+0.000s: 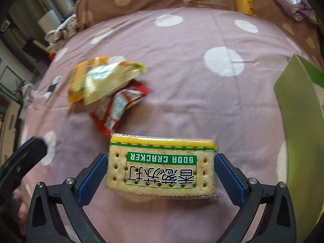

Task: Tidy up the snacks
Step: 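Grasp the soda cracker packet with the right gripper and lift it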

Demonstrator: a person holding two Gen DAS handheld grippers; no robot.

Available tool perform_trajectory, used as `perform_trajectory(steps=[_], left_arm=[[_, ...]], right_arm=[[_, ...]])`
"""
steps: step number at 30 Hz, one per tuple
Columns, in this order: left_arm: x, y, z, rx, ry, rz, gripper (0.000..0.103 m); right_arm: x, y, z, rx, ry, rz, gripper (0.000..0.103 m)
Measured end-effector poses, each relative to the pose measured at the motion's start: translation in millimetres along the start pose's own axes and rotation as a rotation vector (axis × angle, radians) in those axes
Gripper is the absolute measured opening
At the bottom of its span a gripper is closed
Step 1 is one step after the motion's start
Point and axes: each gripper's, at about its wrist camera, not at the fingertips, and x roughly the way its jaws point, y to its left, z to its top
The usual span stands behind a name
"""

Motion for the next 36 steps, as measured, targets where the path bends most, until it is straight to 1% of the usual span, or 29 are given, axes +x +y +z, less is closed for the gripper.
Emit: perform_trajectory(steps=[2,3,6,7,9,10,12,16,20,22,25,30,32,36], left_arm=[[-3,1,0,0.000,-0.003,0.000,0.102],[-3,1,0,-0.001,-0.003,0.001,0.102],[-1,0,-2,-0.003,0.017,0.007,0.102],[1,0,-3,-0.008,0.029,0.001,0.102],[5,-1,-4,-0.031,0.063,-0.044,0.102],[8,-3,-6,-0.032,0.085,-0.067,0.102],[11,-6,-8,-0.037,0.104,-0.109,0.102],[14,-15,-12,-0.013,0.121,-0.106,0.102],[13,-17,-13,-0.010,0.127,-0.127,0.101],[13,-15,-13,-0.022,0.132,-0.142,0.101],[12,-11,-12,-0.042,0.136,-0.150,0.101],[13,-2,-10,-0.081,0.145,-0.142,0.101],[14,0,-11,-0.081,0.154,-0.131,0.101],[17,-3,-12,-0.071,0.170,-0.127,0.101]], right_arm=[[-4,1,-4,0.001,-0.008,0.053,0.103],[-6,0,-6,0.010,-0.017,0.066,0.103],[-15,-7,-8,0.056,-0.043,0.079,0.103],[-17,-10,-8,0.067,-0.049,0.068,0.103],[-23,-17,-7,0.096,-0.064,0.040,0.103],[-25,-19,-7,0.106,-0.073,0.049,0.103],[-28,-27,-7,0.125,-0.075,0.087,0.103],[-27,-36,-9,0.155,-0.051,0.163,0.103],[-29,-33,-11,0.140,-0.047,0.191,0.103],[-31,-31,-11,0.129,-0.054,0.190,0.103],[-36,-29,-13,0.103,-0.067,0.156,0.103],[-27,-20,-15,0.055,-0.021,0.082,0.103],[-24,-20,-15,0.069,-0.013,0.048,0.103],[-27,-27,-14,0.106,-0.034,0.095,0.103]])
